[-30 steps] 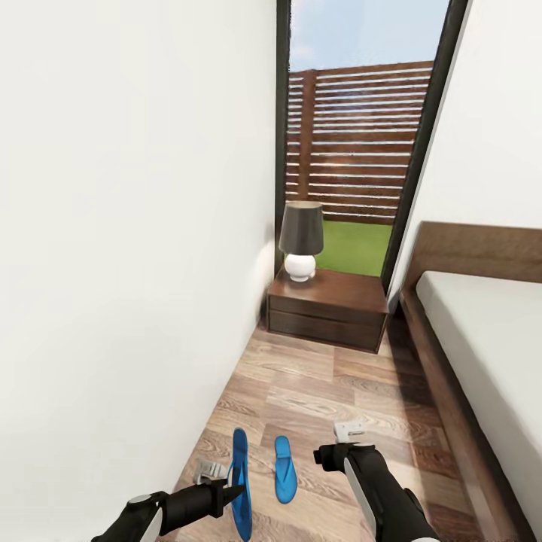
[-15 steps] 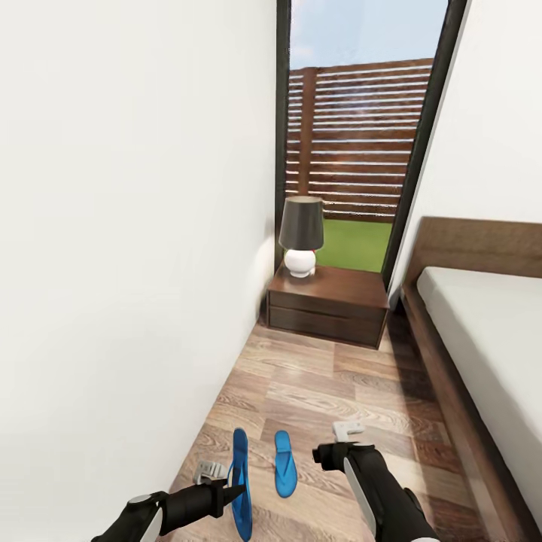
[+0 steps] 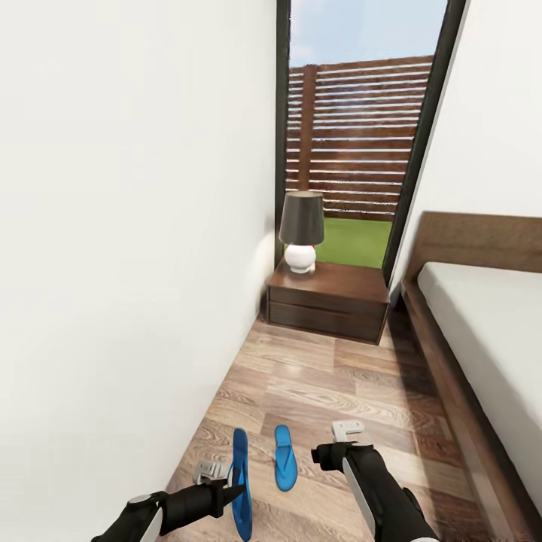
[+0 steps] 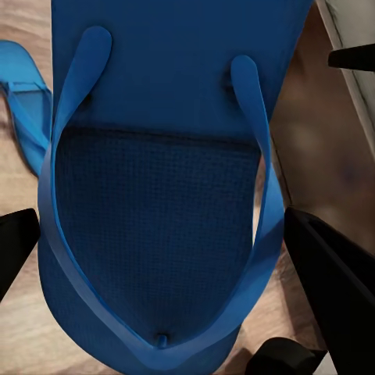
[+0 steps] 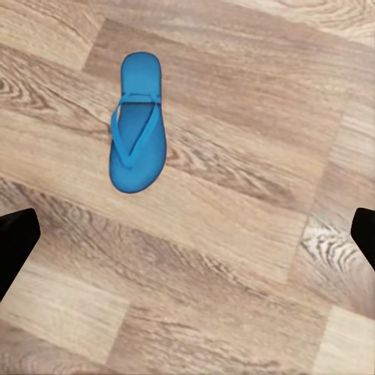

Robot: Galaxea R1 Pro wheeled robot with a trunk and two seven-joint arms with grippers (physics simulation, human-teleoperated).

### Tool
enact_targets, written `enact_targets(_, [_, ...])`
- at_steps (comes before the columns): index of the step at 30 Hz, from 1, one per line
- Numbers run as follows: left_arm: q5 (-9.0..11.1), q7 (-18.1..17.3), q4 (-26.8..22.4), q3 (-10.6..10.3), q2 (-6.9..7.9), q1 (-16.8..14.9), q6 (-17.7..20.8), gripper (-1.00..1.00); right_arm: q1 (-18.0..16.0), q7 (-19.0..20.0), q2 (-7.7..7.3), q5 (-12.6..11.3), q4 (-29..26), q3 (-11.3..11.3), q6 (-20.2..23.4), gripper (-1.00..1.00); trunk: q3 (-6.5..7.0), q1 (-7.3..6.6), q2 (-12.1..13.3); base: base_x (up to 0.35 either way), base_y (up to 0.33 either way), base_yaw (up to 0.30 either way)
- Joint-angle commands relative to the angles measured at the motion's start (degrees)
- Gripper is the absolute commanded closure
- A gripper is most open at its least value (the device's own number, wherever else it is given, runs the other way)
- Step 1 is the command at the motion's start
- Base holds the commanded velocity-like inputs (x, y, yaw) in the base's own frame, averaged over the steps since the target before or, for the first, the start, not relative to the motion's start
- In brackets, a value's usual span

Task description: In the bedroom, move the book from the bed onto either nightstand, and place the two sandals side by side next to the bed.

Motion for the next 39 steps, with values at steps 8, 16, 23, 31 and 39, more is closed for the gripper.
enact_targets(8, [-0.4, -0.4, -0.1, 0.5, -0.08, 0.0, 0.6, 1.0, 0.0, 0.0, -0.01, 0.4, -0.1, 0.1, 0.3, -1.0, -1.5, 1.75, -3.2, 0.0, 0.0, 0.0])
enact_targets(16, [-0.4, -0.4, -0.1, 0.5, -0.13, 0.0, 0.6, 1.0, 0.0, 0.0, -0.02, 0.4, -0.1, 0.1, 0.3, -1.0, -2.93, 3.51, -6.5, 0.0, 0.0, 0.0])
enact_targets(23, [-0.4, -0.4, -0.1, 0.5, -0.14, 0.0, 0.6, 1.0, 0.0, 0.0, -0.02, 0.4, -0.1, 0.1, 0.3, -1.0, -4.19, 5.05, -9.3, 0.0, 0.0, 0.0])
enact_targets(31, [-0.4, -0.4, -0.1, 0.5, -0.14, 0.0, 0.6, 1.0, 0.0, 0.0, -0.02, 0.4, -0.1, 0.1, 0.3, -1.0, -5.79, 6.05, -11.0, 0.0, 0.0, 0.0])
enact_targets(39, [-0.4, -0.4, -0.1, 0.5, -0.16, 0.0, 0.6, 1.0, 0.0, 0.0, 0.0, 0.4, -0.1, 0.1, 0.3, -1.0, -7.56, 6.26, -11.1, 0.0, 0.0, 0.0])
